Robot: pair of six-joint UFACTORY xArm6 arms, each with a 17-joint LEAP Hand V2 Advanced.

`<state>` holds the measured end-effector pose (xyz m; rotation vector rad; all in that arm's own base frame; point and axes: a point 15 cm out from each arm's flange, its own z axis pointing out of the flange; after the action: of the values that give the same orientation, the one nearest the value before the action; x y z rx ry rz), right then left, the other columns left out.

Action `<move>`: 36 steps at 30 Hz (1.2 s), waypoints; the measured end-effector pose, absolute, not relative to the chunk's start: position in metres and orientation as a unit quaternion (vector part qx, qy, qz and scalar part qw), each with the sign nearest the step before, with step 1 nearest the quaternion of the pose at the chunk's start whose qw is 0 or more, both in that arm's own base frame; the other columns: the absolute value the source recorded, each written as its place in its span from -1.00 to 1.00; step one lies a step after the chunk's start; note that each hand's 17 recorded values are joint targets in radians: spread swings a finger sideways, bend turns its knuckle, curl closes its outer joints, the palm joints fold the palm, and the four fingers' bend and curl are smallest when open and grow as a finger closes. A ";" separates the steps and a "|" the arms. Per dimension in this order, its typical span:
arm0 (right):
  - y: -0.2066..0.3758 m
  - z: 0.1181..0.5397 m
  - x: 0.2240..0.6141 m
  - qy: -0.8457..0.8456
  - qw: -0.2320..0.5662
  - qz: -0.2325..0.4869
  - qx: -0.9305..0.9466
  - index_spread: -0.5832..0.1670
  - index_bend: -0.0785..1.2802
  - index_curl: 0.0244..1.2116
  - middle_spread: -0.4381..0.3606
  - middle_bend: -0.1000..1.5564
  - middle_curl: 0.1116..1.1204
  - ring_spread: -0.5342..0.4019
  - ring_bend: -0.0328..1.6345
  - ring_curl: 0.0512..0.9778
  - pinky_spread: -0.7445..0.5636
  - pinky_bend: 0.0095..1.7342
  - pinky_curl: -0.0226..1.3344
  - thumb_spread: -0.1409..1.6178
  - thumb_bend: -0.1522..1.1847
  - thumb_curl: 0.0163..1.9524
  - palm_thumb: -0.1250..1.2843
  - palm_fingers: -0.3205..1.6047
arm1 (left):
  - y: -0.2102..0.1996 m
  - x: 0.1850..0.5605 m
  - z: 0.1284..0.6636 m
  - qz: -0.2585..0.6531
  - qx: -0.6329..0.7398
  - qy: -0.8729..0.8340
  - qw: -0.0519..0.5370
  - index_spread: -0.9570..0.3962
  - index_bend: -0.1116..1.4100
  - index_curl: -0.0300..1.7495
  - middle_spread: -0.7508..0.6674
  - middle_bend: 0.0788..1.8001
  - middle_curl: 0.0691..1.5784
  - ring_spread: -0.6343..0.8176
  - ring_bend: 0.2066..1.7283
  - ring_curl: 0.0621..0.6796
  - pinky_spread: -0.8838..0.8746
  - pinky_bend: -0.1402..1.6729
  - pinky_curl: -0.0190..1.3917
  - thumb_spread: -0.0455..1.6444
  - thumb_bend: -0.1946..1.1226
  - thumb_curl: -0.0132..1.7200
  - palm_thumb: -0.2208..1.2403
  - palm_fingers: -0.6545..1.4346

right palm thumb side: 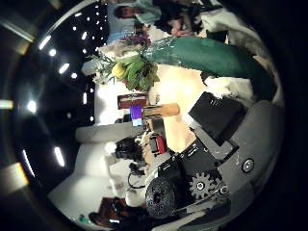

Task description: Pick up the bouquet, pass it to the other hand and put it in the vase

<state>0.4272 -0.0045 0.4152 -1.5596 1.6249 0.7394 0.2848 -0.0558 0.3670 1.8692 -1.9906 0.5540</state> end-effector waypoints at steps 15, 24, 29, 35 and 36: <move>0.042 0.483 0.399 0.454 0.501 0.377 -0.634 -0.05 0.77 0.21 -0.19 0.72 0.08 -0.25 0.74 0.12 -0.24 0.29 0.30 -0.83 -0.80 -0.10 0.88 0.56 | -0.053 0.305 0.409 0.251 0.657 -0.681 0.203 0.85 -0.61 -0.56 0.74 -0.86 -0.69 0.66 -0.71 -0.50 0.60 -0.64 -0.59 -0.03 -0.76 -0.61 -0.48 -0.24; 0.051 0.479 0.386 0.382 0.520 0.389 -0.658 -0.05 0.77 0.21 -0.18 0.72 0.07 -0.25 0.75 0.12 -0.25 0.27 0.35 -0.85 -0.80 -0.10 0.87 0.56 | -0.056 0.317 0.441 0.319 0.644 -0.658 0.225 0.84 -0.62 -0.56 0.71 -0.86 -0.69 0.65 -0.69 -0.51 0.58 -0.64 -0.59 -0.02 -0.76 -0.61 -0.49 -0.23; 0.063 0.474 0.374 0.337 0.518 0.418 -0.666 -0.05 0.77 0.21 -0.18 0.72 0.07 -0.25 0.75 0.12 -0.25 0.26 0.36 -0.85 -0.80 -0.10 0.87 0.56 | -0.060 0.322 0.458 0.362 0.631 -0.643 0.240 0.84 -0.62 -0.56 0.71 -0.86 -0.69 0.64 -0.68 -0.51 0.58 -0.64 -0.60 -0.03 -0.76 -0.61 -0.49 -0.22; 0.077 0.466 0.370 0.316 0.518 0.432 -0.667 -0.05 0.77 0.21 -0.17 0.73 0.06 -0.25 0.75 0.12 -0.25 0.25 0.38 -0.85 -0.80 -0.11 0.87 0.56 | -0.065 0.326 0.469 0.396 0.614 -0.635 0.250 0.84 -0.64 -0.58 0.71 -0.86 -0.68 0.63 -0.66 -0.50 0.58 -0.63 -0.59 -0.03 -0.76 -0.61 -0.50 -0.24; 0.080 0.464 0.369 0.313 0.518 0.436 -0.666 -0.05 0.77 0.21 -0.17 0.73 0.06 -0.25 0.75 0.12 -0.26 0.24 0.38 -0.85 -0.80 -0.11 0.87 0.56 | -0.065 0.327 0.470 0.400 0.612 -0.634 0.252 0.85 -0.64 -0.58 0.71 -0.86 -0.68 0.63 -0.65 -0.50 0.58 -0.63 -0.59 -0.03 -0.76 -0.61 -0.50 -0.24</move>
<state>0.3686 0.0803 0.4635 -1.5995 0.7501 1.0464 0.3271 -0.0655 0.4704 1.6638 -1.7255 1.0890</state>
